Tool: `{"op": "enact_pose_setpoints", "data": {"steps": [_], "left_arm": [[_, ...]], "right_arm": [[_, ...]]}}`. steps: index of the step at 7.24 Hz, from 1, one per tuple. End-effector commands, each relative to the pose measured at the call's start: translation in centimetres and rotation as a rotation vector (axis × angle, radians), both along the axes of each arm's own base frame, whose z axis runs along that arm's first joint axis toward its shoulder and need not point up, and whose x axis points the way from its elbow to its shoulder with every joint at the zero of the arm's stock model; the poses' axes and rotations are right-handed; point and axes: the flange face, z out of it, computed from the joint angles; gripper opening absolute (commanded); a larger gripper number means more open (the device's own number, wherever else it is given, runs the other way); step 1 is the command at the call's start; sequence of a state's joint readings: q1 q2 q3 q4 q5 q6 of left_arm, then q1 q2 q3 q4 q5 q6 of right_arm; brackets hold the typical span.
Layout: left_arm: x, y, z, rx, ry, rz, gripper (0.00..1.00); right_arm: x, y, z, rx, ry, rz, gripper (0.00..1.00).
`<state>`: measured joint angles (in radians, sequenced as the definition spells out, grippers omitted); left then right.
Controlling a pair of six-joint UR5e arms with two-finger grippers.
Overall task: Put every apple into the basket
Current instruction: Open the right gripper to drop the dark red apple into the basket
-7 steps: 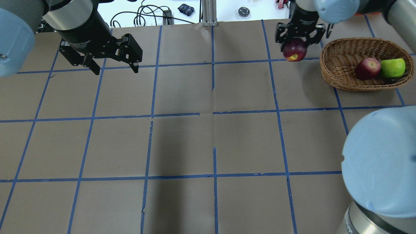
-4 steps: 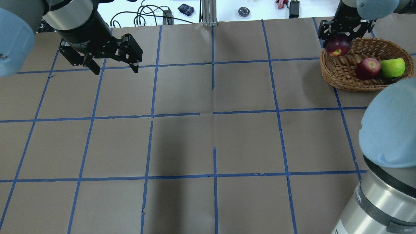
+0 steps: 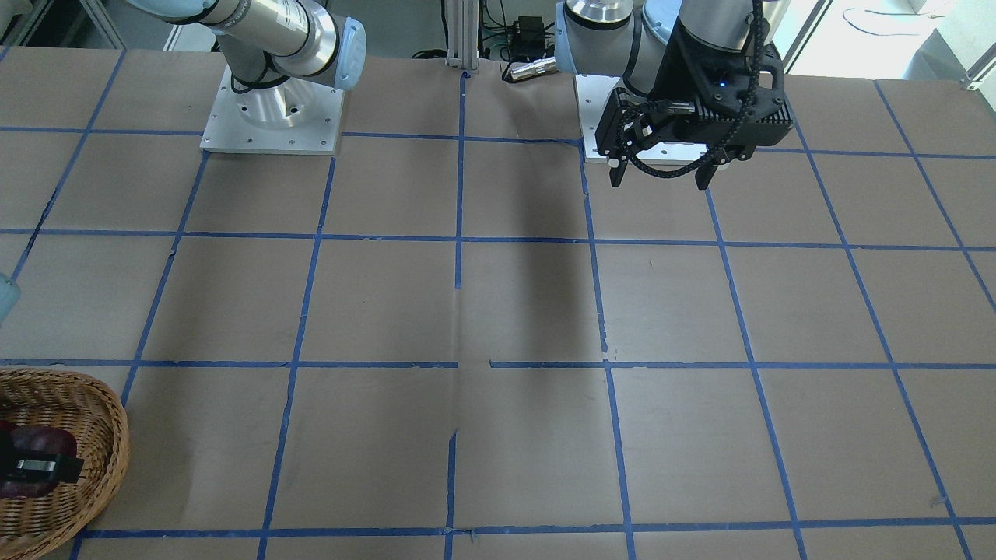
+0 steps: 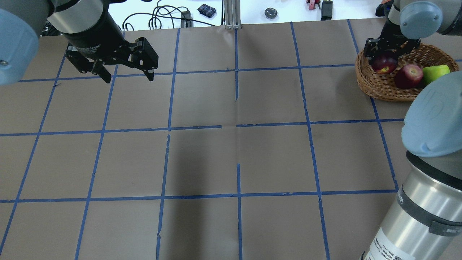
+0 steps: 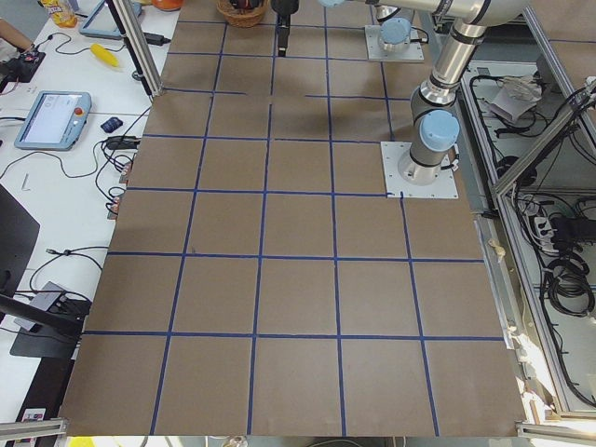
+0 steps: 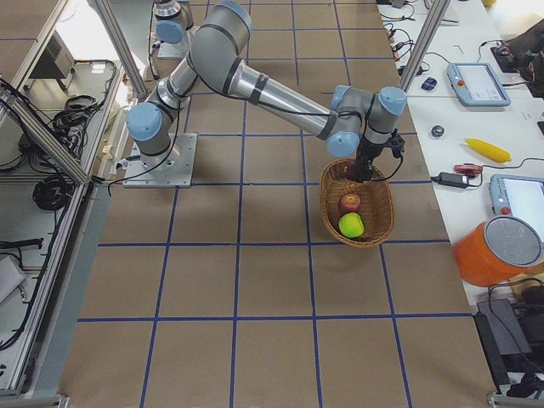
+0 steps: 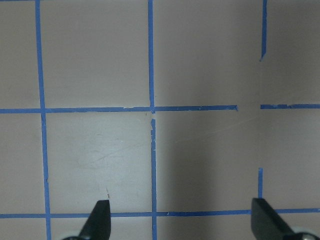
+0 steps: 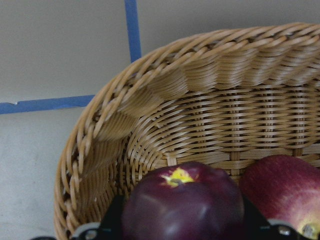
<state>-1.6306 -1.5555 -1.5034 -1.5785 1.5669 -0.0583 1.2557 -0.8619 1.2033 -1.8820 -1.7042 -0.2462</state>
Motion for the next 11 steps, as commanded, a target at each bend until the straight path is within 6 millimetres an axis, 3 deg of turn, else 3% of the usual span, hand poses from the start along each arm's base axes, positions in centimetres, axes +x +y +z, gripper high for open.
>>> {"op": "enact_pose_setpoints", "data": {"steps": [1, 2, 3, 5, 6, 7, 9, 10, 11], "left_arm": [[0.0, 0.0, -0.1, 0.001, -0.001, 0.0, 1.0], [0.0, 0.0, 0.0, 0.0, -0.001, 0.0, 1.0], [0.0, 0.0, 0.0, 0.0, -0.001, 0.0, 1.0], [0.0, 0.1, 0.1, -0.002, -0.001, 0.0, 1.0], [0.0, 0.1, 0.1, -0.002, -0.001, 0.0, 1.0], [0.0, 0.1, 0.1, 0.0, -0.001, 0.0, 1.0], [0.0, 0.1, 0.1, 0.0, -0.001, 0.0, 1.0], [-0.1, 0.1, 0.1, 0.0, -0.001, -0.001, 1.0], [0.0, 0.1, 0.0, 0.001, -0.001, 0.0, 1.0]], "right_arm": [[-1.0, 0.0, -1.3, 0.018, -0.005, 0.009, 0.57], [-1.1, 0.0, -1.2, 0.015, -0.006, 0.009, 0.91], [-1.1, 0.1, -1.1, 0.017, -0.005, 0.009, 1.0], [-1.9, 0.5, 0.9, 0.003, -0.015, 0.002, 1.0], [-0.9, 1.4, 4.6, -0.002, -0.013, 0.008, 1.0], [0.9, 4.5, 10.1, 0.057, -0.05, -0.001, 1.0], [7.0, 10.3, 19.7, 0.067, -0.144, 0.011, 1.0], [9.3, 13.1, 21.9, 0.093, -0.153, -0.011, 1.0], [11.7, 16.1, 22.5, 0.119, -0.152, -0.021, 1.0]]}}
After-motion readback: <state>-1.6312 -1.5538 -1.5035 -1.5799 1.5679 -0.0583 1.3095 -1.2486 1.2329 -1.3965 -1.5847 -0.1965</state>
